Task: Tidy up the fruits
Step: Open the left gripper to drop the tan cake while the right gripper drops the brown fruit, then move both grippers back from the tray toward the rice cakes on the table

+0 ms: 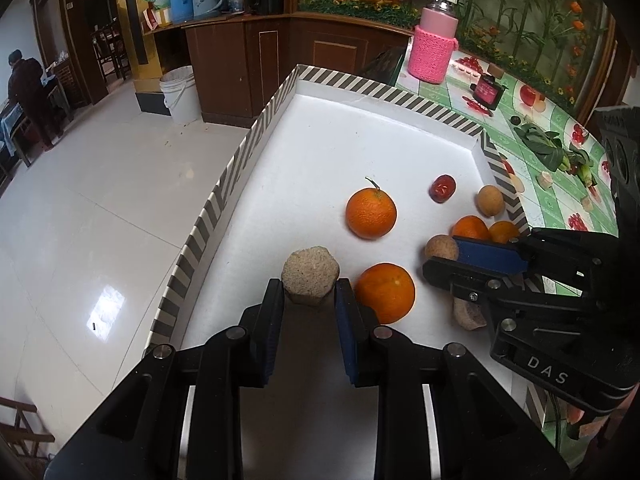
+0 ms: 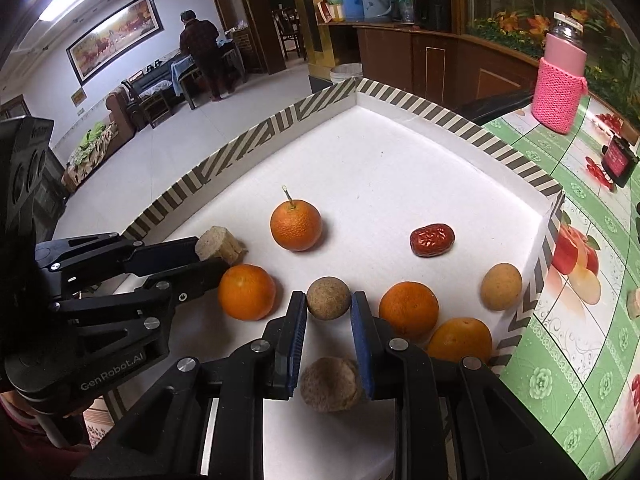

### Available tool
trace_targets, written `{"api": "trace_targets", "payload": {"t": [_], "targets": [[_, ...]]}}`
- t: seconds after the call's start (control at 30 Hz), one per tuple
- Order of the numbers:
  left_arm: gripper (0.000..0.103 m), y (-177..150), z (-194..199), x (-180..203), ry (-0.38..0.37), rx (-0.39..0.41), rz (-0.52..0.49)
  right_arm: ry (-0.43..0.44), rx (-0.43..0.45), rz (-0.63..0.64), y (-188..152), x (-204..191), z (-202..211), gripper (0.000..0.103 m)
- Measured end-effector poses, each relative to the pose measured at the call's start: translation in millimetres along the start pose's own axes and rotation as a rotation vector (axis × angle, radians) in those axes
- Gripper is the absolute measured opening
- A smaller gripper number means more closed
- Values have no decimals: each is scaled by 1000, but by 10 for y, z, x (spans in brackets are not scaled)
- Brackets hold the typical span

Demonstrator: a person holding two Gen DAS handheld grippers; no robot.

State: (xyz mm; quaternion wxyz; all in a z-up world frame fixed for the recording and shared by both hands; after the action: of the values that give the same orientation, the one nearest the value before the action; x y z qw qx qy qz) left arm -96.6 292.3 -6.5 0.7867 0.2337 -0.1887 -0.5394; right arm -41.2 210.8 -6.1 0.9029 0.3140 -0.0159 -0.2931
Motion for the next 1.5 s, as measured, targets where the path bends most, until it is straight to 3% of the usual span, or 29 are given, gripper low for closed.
{"api": "trace_targets", "payload": {"t": [0.33,0.47,0.5,0.6,0.73,0.83,1.07,1.23,1.5], "targets": [[24,21,34,37,23,19,-8,-3,-1,-1,-14,-13,10,27],[24,37,51,41,33,29,1,2,18,-19,-15,-1,109,38],[26,43,56,47,40,33,-1,0,25,-23,-19,6,140,39],[47,64,101,69,61,58,-6,-3,41,-43,-39,35,223,46],[64,99,168,80,57,83,3,-15,65,-64,-87,81,355,51],[64,127,230,122,56,104,1,-19,83,-84,-100,122,449,58],[65,181,261,425,0,101,-44,-50,116,-116,-227,311,716,58],[65,219,236,850,-77,77,-104,-101,133,-180,-383,666,922,60],[65,253,234,1478,-111,83,-192,-184,132,-287,-702,1273,1181,61]]}}
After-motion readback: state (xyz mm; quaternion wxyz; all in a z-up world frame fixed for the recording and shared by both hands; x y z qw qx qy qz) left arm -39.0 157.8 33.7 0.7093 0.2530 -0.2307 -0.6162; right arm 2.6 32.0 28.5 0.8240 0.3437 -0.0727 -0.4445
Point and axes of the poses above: each gripper's, at about its wrist camera, not at the fingertips, and z roughly against the way its jaws point, x to its right, y to its top, the point moved 4 cm from there along -z, roughly the way its jaws point
